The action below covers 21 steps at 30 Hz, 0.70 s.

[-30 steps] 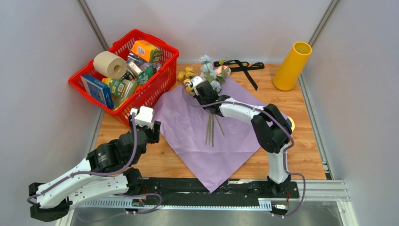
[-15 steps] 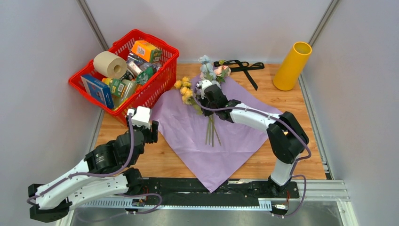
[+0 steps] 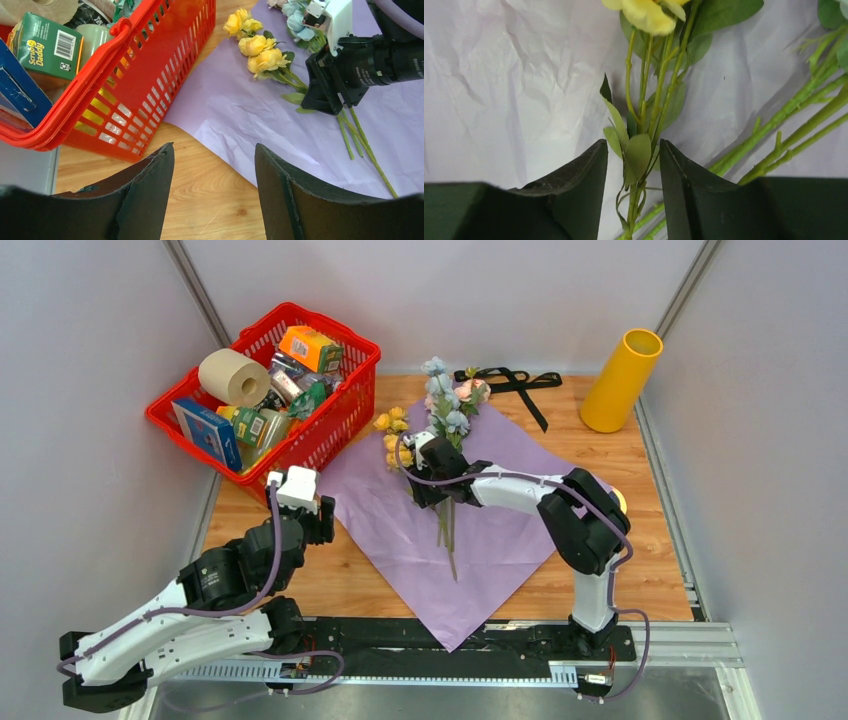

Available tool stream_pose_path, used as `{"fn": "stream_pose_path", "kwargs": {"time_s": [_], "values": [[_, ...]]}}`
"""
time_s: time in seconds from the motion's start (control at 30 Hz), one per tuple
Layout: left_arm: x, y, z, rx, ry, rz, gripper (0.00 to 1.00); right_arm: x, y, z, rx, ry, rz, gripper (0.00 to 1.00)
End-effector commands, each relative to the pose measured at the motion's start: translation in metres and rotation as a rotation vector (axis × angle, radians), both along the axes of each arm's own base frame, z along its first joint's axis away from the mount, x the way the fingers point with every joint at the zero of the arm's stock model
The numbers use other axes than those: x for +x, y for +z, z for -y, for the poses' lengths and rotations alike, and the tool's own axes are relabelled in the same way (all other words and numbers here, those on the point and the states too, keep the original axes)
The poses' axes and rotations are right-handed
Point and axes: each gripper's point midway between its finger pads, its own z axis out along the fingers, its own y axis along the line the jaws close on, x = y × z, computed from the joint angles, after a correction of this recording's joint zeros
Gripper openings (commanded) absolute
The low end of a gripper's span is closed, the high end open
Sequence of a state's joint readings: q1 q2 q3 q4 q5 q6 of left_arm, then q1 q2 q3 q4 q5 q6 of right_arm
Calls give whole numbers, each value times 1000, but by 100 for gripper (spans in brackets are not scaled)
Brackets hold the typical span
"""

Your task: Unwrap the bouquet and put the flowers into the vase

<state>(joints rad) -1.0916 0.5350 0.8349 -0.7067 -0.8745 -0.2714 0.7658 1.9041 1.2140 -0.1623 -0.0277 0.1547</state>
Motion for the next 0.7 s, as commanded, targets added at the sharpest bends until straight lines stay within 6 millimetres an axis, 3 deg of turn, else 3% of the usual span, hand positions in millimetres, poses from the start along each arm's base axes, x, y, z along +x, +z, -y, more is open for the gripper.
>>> {"fn": "stream_pose_path", "kwargs": {"time_s": [0.0,0.17,0.23,0.33,0.5,0.67], "values": [[1,9,-3,-30,16,24,68,20,11,-16,1,34,68,47],[1,11,-5,-35,24,29,68,22,-1,-15,-28,34,56,41],[1,12,-6,-40,25,33,68,23,-2,-15,-33,31,58,33],[1,12,-6,-42,27,37,68,25,5,-17,-22,32,69,13],[0,13,-8,-45,32,38,68,32,52,-14,26,-9,152,0],[0,12,-9,-48,36,39,68,44,127,8,85,-101,302,0]]}}
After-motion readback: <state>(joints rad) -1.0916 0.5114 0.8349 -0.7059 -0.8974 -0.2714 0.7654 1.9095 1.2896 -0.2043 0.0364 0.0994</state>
